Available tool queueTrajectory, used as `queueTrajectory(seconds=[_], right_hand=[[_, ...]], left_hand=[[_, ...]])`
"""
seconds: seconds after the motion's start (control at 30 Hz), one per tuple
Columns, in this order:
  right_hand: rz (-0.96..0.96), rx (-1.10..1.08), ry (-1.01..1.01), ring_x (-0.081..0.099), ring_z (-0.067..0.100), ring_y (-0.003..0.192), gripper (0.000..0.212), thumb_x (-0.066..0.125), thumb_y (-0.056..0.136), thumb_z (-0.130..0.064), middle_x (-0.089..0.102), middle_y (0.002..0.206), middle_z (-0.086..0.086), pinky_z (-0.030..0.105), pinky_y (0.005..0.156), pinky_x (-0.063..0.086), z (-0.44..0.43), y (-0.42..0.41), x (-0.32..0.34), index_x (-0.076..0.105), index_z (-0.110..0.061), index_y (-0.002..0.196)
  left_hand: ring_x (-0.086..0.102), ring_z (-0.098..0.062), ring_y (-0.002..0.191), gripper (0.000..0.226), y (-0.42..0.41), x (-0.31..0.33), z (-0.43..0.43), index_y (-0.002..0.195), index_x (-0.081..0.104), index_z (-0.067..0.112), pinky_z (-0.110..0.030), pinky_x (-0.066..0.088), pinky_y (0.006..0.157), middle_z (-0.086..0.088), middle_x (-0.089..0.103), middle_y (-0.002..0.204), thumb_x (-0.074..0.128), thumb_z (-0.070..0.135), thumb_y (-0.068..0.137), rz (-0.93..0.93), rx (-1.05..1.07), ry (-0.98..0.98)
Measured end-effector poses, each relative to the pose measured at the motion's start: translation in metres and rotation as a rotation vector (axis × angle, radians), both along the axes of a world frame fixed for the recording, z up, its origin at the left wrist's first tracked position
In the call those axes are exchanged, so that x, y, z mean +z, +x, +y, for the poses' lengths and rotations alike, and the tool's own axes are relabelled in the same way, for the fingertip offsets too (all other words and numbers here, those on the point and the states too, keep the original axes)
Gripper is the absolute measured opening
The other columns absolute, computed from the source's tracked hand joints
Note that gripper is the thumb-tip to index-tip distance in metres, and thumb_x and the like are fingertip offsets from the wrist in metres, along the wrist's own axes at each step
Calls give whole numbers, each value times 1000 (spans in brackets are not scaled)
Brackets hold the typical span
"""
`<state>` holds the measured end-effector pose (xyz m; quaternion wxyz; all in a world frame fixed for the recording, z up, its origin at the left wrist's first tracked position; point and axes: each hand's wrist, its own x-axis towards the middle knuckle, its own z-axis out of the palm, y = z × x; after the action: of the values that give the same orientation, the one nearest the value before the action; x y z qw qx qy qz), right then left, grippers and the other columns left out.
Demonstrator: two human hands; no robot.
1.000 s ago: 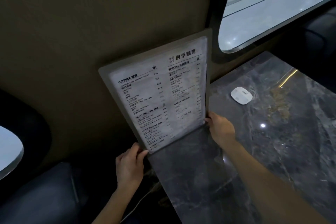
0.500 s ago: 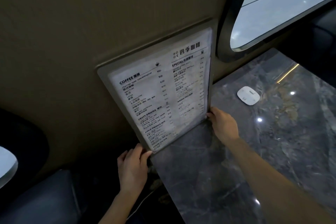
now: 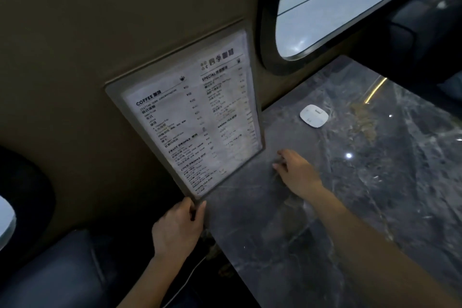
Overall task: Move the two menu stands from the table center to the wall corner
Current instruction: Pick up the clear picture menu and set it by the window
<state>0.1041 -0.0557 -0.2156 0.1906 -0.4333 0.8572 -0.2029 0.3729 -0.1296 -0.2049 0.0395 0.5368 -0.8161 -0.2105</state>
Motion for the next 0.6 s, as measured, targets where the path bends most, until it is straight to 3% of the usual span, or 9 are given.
queueTrajectory(seconds=[0.13, 0.27, 0.33, 0.6], right_hand=[[2, -13, 63, 54, 35, 104, 40, 50, 90, -32, 56, 118, 17, 44, 86, 46, 45, -3, 5, 43, -10, 123], [50, -114, 19, 54, 33, 110, 50, 55, 87, -33, 52, 128, 15, 42, 92, 45, 99, -7, 14, 41, -12, 130], [34, -176, 21, 51, 32, 115, 54, 55, 86, -36, 50, 133, 13, 41, 96, 43, 130, -9, 19, 38, -15, 133], [90, -497, -10, 51, 27, 118, 53, 59, 84, -34, 53, 131, 11, 34, 95, 39, 266, -13, 31, 42, -16, 131]], left_hand=[[63, -17, 75, 29, -29, 0, 32, 81, 57, 25, -27, 45, 57, 5, 65, 82, 48, 52, 84, 128, -134, -23], [56, -23, 106, 48, -80, 5, 51, 116, 52, 22, -38, 46, 90, -4, 63, 114, 44, 56, 85, 64, -334, -13], [52, -25, 113, 57, -107, 9, 63, 126, 47, 19, -39, 41, 97, -6, 59, 124, 45, 58, 84, 85, -408, -26], [57, -30, 109, 52, -190, 23, 145, 119, 54, 15, -40, 43, 93, -10, 64, 117, 63, 46, 79, 276, -765, -35]])
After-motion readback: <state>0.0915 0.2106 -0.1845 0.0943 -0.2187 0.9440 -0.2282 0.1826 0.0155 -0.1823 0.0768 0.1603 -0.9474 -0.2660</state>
